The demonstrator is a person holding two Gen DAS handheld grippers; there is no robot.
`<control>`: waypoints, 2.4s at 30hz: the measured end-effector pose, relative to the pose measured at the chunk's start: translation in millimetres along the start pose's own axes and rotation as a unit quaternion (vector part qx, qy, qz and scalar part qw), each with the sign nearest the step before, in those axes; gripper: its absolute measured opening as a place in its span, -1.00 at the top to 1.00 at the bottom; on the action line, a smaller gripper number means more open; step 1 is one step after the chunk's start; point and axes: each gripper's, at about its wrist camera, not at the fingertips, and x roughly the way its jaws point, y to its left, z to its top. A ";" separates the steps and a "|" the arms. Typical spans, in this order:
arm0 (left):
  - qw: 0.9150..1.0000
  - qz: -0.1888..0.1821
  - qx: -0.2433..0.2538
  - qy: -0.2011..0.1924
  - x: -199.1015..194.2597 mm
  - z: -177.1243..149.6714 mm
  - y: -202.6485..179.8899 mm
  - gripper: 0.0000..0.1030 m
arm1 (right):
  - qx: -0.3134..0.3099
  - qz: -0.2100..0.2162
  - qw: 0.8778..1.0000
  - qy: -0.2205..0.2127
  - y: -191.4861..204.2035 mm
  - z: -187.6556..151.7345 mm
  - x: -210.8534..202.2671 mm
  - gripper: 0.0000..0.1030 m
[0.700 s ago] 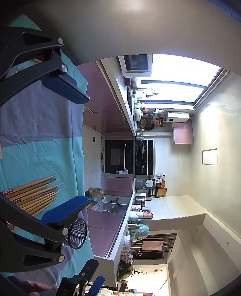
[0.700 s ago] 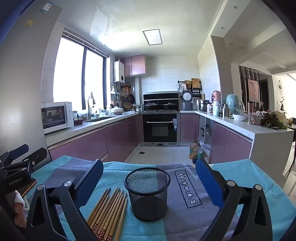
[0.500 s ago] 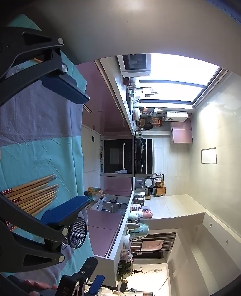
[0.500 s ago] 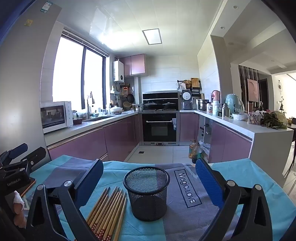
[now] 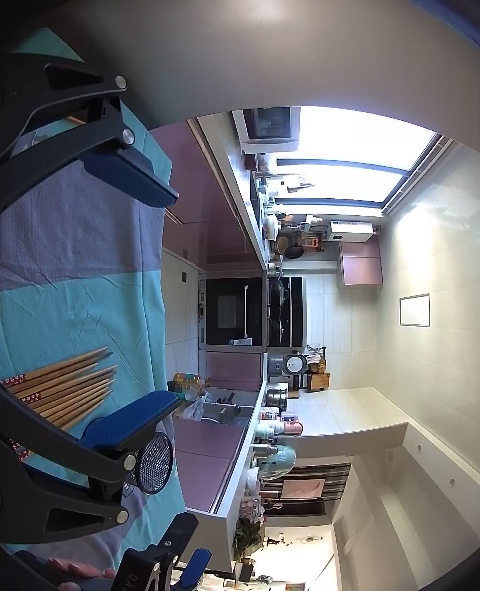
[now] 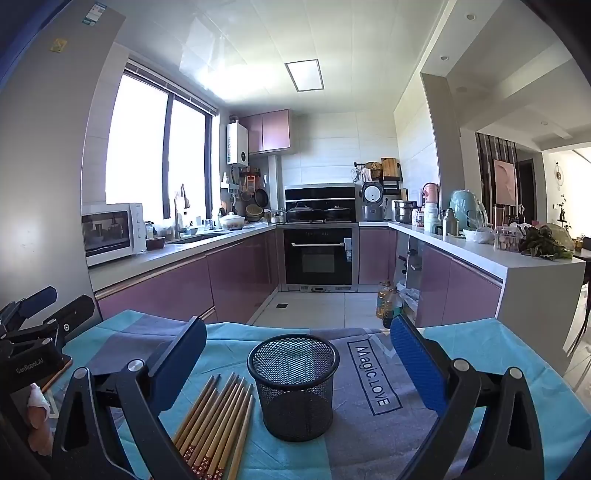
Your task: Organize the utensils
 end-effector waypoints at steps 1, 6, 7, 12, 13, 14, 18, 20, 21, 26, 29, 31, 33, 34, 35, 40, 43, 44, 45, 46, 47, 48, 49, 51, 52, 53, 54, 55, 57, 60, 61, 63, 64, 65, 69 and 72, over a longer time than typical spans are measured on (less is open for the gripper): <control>1.000 0.000 -0.001 0.000 0.5 0.1 0.3 -0.91 | -0.001 -0.001 1.000 -0.001 3.6 -0.1 0.4 -0.88; 1.000 0.000 0.000 0.000 -3.8 -0.1 0.4 -0.91 | -0.001 -0.002 1.000 -0.002 6.3 0.0 -0.6 -0.88; 1.000 0.000 0.000 0.000 -3.3 0.1 0.5 -0.91 | -0.001 -0.001 1.000 -0.002 6.4 0.1 -0.7 -0.88; 1.000 -0.001 0.000 -0.002 -4.2 -1.2 0.5 -0.91 | -0.001 -0.002 1.000 -0.002 6.1 0.3 -0.5 -0.88; 1.000 0.000 0.000 -0.002 -4.1 -1.4 0.4 -0.91 | 0.000 -0.001 1.000 -0.002 6.1 0.3 -0.3 -0.88; 1.000 -0.001 0.001 -0.002 -4.2 -1.4 0.6 -0.91 | 0.000 -0.001 1.000 -0.001 6.3 0.3 0.0 -0.88; 1.000 -0.001 0.001 -0.002 -4.4 -2.0 0.4 -0.91 | 0.000 -0.001 1.000 0.000 6.4 0.5 0.7 -0.88; 1.000 -0.001 0.001 -0.002 -4.5 -2.1 -0.2 -0.91 | 0.001 -0.001 1.000 -0.002 6.0 0.2 0.1 -0.88; 1.000 0.000 0.001 -0.002 -4.7 -2.3 -0.8 -0.91 | 0.001 -0.001 1.000 -0.001 6.0 0.5 0.3 -0.88; 1.000 0.001 0.000 -0.002 -4.9 -2.4 -1.1 -0.91 | 0.001 -0.001 1.000 -0.001 5.5 0.4 0.1 -0.88; 1.000 0.001 0.001 -0.002 -5.0 -2.6 -1.4 -0.91 | 0.001 0.000 1.000 -0.001 5.5 0.3 0.1 -0.88; 1.000 0.000 0.000 -0.002 -4.9 -2.8 -0.8 -0.91 | 0.001 -0.001 1.000 -0.002 5.5 0.3 -0.2 -0.88; 1.000 0.001 0.000 -0.002 -4.9 -2.9 -0.9 -0.91 | 0.001 -0.001 1.000 -0.002 5.2 0.5 -0.4 -0.88; 1.000 0.001 -0.001 -0.002 -5.0 -3.2 -1.4 -0.91 | 0.001 -0.002 1.000 -0.003 4.7 0.8 -0.8 -0.88; 1.000 0.001 0.000 -0.002 -4.9 -3.1 -1.2 -0.91 | 0.002 -0.001 1.000 -0.003 4.1 0.9 -1.0 -0.88; 1.000 0.001 0.000 -0.002 -5.0 -3.3 -1.5 -0.91 | 0.002 -0.002 1.000 -0.003 3.8 1.0 -1.4 -0.88; 1.000 0.000 -0.001 -0.001 -5.2 -3.4 -1.3 -0.91 | 0.002 -0.002 1.000 -0.004 4.0 1.4 -1.9 -0.88; 1.000 0.001 0.000 -0.001 -5.0 -3.3 -1.8 -0.91 | 0.002 -0.002 1.000 -0.004 3.7 1.4 -1.9 -0.88; 1.000 0.001 0.000 -0.002 -5.1 -3.4 -1.9 -0.91 | 0.001 -0.002 1.000 -0.004 3.8 1.4 -2.1 -0.88; 1.000 0.000 0.000 -0.001 -4.8 -3.2 -1.4 -0.91 | 0.002 -0.002 1.000 -0.003 3.4 1.6 -1.8 -0.88; 1.000 0.000 0.000 -0.001 -4.8 -3.1 -1.6 -0.91 | 0.002 -0.001 1.000 -0.004 3.3 1.4 -2.0 -0.88; 1.000 0.000 0.000 -0.001 -4.4 -3.7 -2.6 -0.91 | 0.002 -0.001 1.000 -0.004 3.5 1.4 -2.0 -0.88; 1.000 0.000 0.000 -0.001 -4.4 -3.8 -2.5 -0.91 | 0.002 -0.001 1.000 -0.004 3.5 1.5 -2.1 -0.88; 1.000 0.000 0.000 -0.001 -4.3 -3.7 -2.4 -0.91 | 0.002 -0.001 1.000 -0.004 3.4 1.3 -2.0 -0.88; 1.000 0.000 0.000 -0.001 -4.3 -3.7 -2.5 -0.91 | 0.002 -0.001 1.000 -0.004 3.1 1.6 -2.5 -0.88; 1.000 0.000 0.000 -0.001 -4.3 -3.8 -2.5 -0.91 | 0.002 -0.002 1.000 -0.004 3.0 1.6 -2.7 -0.88; 1.000 0.000 0.000 0.000 -4.4 -3.8 -2.5 -0.91 | 0.003 -0.001 1.000 -0.005 2.9 1.5 -2.7 -0.88; 1.000 0.000 -0.001 0.000 -4.2 -3.6 -2.4 -0.91 | 0.003 0.000 1.000 -0.006 2.7 1.5 -3.1 -0.88; 1.000 0.000 0.000 0.000 -4.3 -3.7 -2.4 -0.91 | 0.003 -0.001 1.000 -0.005 2.5 1.7 -2.7 -0.88; 1.000 0.000 0.000 0.000 -4.4 -3.8 -2.4 -0.91 | 0.003 -0.001 1.000 -0.004 2.3 1.6 -2.7 -0.88; 1.000 0.000 0.000 -0.001 -4.3 -3.8 -2.5 -0.91 | 0.003 -0.001 1.000 -0.004 2.1 1.6 -2.8 -0.88; 1.000 0.000 0.000 0.000 -3.8 -4.0 -3.2 -0.91 | 0.004 -0.001 1.000 -0.005 2.2 1.4 -3.0 -0.88; 1.000 0.000 -0.001 0.000 -3.8 -4.0 -3.2 -0.91 | 0.003 -0.001 1.000 -0.005 2.2 1.3 -3.1 -0.88; 1.000 -0.001 -0.001 0.000 -3.7 -3.9 -3.1 -0.91 | 0.003 -0.001 1.000 -0.005 2.0 1.4 -3.1 -0.88; 1.000 -0.001 0.000 0.001 -3.5 -4.2 -4.0 -0.91 | 0.004 -0.001 1.000 -0.004 2.1 1.3 -3.3 -0.88; 1.000 -0.001 0.000 0.001 -3.2 -4.6 -5.0 -0.91 | 0.004 0.000 1.000 -0.005 1.8 0.8 -3.4 -0.88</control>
